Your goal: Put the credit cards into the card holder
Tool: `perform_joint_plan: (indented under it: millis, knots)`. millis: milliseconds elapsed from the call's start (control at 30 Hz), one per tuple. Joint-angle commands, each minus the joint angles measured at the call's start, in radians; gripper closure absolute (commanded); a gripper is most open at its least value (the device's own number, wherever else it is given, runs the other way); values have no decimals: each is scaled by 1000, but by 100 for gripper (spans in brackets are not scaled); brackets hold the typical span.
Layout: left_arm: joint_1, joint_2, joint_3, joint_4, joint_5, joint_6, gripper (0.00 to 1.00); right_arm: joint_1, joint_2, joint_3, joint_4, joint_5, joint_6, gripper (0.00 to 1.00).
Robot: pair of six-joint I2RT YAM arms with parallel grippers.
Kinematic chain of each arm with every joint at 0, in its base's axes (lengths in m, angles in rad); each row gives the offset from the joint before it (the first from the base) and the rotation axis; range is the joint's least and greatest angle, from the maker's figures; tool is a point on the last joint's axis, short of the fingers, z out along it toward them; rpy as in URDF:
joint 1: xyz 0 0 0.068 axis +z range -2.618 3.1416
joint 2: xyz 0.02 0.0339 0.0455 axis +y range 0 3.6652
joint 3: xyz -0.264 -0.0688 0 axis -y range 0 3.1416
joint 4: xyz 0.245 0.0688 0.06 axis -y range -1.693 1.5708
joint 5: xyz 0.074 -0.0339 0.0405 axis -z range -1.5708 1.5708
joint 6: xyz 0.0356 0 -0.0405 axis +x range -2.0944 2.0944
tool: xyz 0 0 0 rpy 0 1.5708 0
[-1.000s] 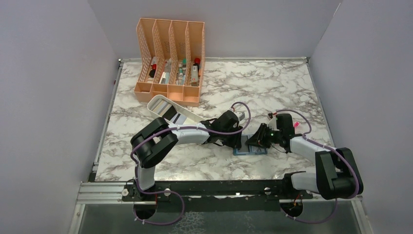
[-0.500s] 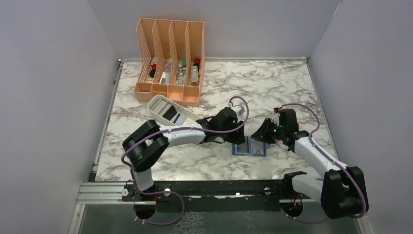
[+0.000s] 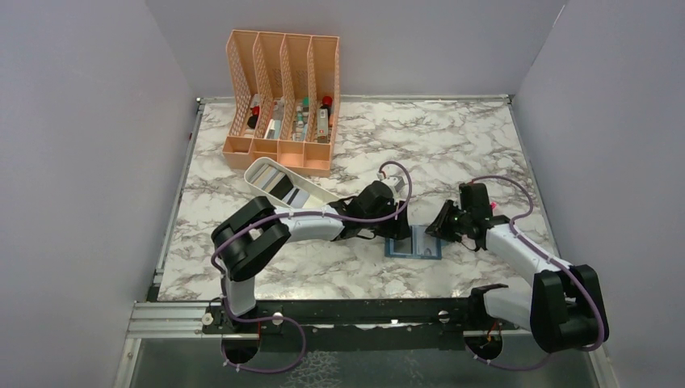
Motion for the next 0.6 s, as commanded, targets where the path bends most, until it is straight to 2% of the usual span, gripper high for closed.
perform_joint_plan:
  millis: [0,567]
  knots:
    - [-5,36,-5,35,-16,-13,40,4,13,-47,48,23,25,74]
    - [-7,38,-37,35,-35,-23,40,3,47,-69,97,-1,13,73]
